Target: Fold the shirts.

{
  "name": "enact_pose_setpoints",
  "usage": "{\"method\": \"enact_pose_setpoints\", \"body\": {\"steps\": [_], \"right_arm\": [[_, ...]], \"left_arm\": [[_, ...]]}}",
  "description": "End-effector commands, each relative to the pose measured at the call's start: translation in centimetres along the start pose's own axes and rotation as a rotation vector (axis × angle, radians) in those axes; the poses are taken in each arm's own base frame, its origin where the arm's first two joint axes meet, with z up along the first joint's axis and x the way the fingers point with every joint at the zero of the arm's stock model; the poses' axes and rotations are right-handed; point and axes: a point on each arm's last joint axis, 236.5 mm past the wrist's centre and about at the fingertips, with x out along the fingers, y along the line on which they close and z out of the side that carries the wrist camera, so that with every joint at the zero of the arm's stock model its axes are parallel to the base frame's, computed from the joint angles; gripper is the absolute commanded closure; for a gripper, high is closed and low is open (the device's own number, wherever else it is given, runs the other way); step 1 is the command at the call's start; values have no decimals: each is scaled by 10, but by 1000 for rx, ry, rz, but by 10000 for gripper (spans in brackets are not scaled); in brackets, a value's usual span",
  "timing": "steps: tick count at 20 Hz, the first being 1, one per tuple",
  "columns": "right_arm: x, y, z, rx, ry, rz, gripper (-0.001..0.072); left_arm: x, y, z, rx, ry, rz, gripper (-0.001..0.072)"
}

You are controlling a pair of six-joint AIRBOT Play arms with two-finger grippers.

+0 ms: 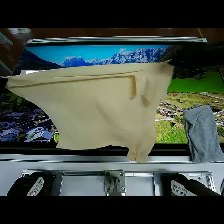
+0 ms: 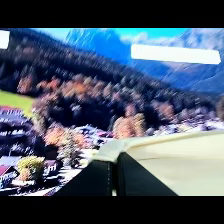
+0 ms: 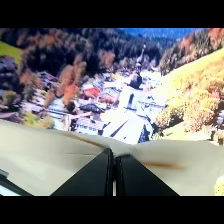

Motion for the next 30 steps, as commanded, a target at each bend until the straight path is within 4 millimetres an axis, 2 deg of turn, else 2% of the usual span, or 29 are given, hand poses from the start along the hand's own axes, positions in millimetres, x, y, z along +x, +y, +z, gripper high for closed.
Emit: {"method": "enact_pose_setpoints", "body": {"steps": [1,3,6,8,11,12,13,14,15,16,17,18,19,20,21,22,23,24,26,28,30], "right_arm": [[139,-32,3,-23,80,-60,645],[188,-47,21,5,-2,-69,645],[225,-64,30,31,-55,-78,645],[243,-74,17,68,-15,-88,645],[271,-87,-25,189,129,-95,645],[276,-88,-36,201,168,-93,616],[279,-88,-42,225,191,-91,448],[278,-87,-47,230,210,-90,151],[269,-89,-54,197,258,-95,20],[256,-99,-70,132,338,-127,23],[237,-117,-87,78,429,-189,24],[209,-141,-111,44,562,-277,29],[181,-160,-132,29,685,-336,116],[152,-172,-153,50,815,-348,125],[132,-175,-168,103,898,-313,125],[121,-174,-176,174,926,-254,124],[116,-169,-178,257,906,-175,124],[117,-163,-176,334,855,-106,124],[123,-159,-168,410,739,-30,124],[129,-162,-166,430,667,-36,124],[134,-161,-168,441,653,-29,124]], "left_arm": [[81,28,-40,-32,123,59,671],[125,35,-52,-50,165,63,670],[179,37,-91,-116,278,38,670],[204,30,-122,-187,373,4,670],[230,12,-175,-315,545,-60,669],[235,9,-191,-341,597,-71,668],[236,8,-201,-344,633,-73,638],[235,12,-206,-312,657,-78,478],[230,22,-205,-286,676,-70,283],[221,37,-202,-282,707,-44,116],[208,53,-204,-290,757,-25,90],[191,74,-210,-304,820,-1,90],[173,90,-221,-341,880,12,90],[153,106,-235,-403,946,22,90],[136,117,-252,-468,1006,29,90],[118,123,-274,-520,1060,14,89],[105,123,-295,-578,1089,-13,46],[97,119,-314,-651,1100,-48,34],[94,110,-340,-763,1071,-110,35],[103,106,-352,-817,1008,-130,34],[115,98,-353,-833,951,-154,35]]}}
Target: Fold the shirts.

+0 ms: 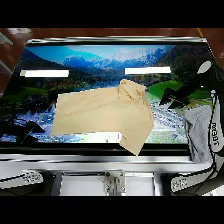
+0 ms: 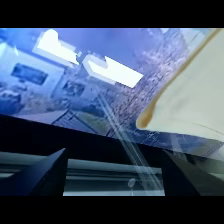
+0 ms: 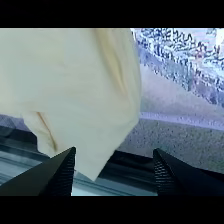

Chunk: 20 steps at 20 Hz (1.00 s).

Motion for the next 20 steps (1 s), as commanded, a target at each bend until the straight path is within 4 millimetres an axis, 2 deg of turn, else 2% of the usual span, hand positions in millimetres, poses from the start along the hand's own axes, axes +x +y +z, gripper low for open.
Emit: {"method": "enact_pose_setpoints", "body": {"steps": [1,7,13,14,15,16,18,20], "right_arm": [[4,5,2,35,-43,76,124],[5,4,5,25,-57,74,124],[5,4,8,26,-68,73,124],[5,4,8,26,-67,73,124],[5,4,7,27,-66,73,124],[5,3,7,26,-66,68,124],[6,-6,3,27,-48,32,124],[6,-14,-12,1,14,-2,124]], "left_arm": [[19,-7,3,-23,-67,-108,34],[28,-39,24,11,-148,-147,46],[68,-66,2,43,-1,-176,59],[74,-73,1,39,8,-192,188],[76,-80,1,38,10,-209,428],[76,-85,1,42,6,-219,581],[75,-88,0,62,7,-232,670],[73,-91,-4,87,16,-239,672]]}}
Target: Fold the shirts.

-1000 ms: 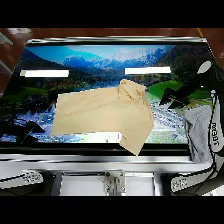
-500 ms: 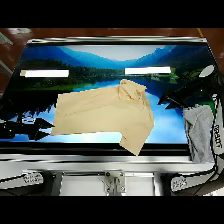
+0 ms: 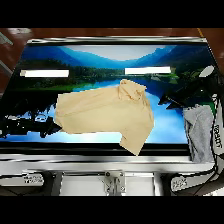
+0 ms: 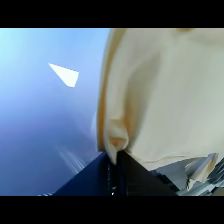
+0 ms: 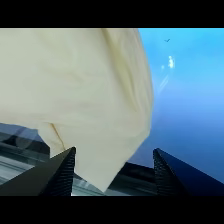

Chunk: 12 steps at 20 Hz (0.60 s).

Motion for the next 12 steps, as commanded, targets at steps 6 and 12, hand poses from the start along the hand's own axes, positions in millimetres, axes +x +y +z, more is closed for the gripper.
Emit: {"method": "enact_pose_setpoints", "body": {"steps": [6,12], "right_arm": [[35,-52,-66,146,124,-39,124],[109,-38,-59,192,22,-4,123]], "left_arm": [[-14,-25,-1,99,-33,-37,672],[-29,-39,2,150,-90,-38,672]]}}
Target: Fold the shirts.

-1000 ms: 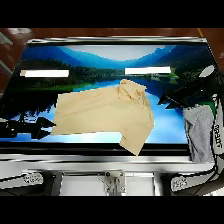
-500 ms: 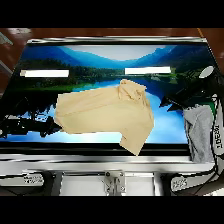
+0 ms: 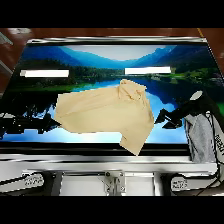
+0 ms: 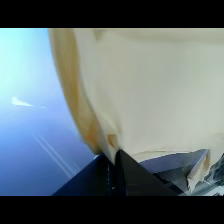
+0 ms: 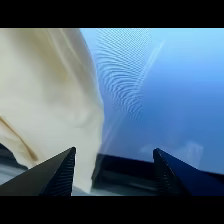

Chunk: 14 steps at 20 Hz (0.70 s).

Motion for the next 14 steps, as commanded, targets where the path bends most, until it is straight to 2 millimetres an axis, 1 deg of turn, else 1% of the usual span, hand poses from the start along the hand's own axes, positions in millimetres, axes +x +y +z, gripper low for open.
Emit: {"method": "enact_pose_setpoints", "body": {"steps": [1,5,6,7,8,9,10,11,12,13,14], "right_arm": [[31,9,18,11,-109,-11,124],[38,26,40,22,-212,-29,124],[39,30,40,28,-217,-27,173],[42,34,38,22,-209,-23,333],[44,41,32,15,-187,-10,559],[43,47,27,0,-172,0,644],[37,54,23,-36,-180,8,645],[25,63,23,-78,-211,17,646],[3,76,26,-142,-270,26,646],[-26,91,31,-219,-352,30,647],[-66,113,36,-310,-464,36,646]], "left_arm": [[-8,-8,3,29,-28,-1,671],[-11,-11,4,50,-41,0,672],[-11,-11,5,51,-43,0,671],[-12,-11,6,50,-49,0,672],[-12,-13,8,49,-56,-4,672],[-14,-15,11,56,-64,-6,672],[-20,-21,17,76,-83,-6,672],[-29,-30,25,106,-114,-7,674],[-46,-49,37,152,-170,-23,675],[-70,-78,51,212,-253,-47,676],[-101,-111,64,290,-352,-66,676]]}}
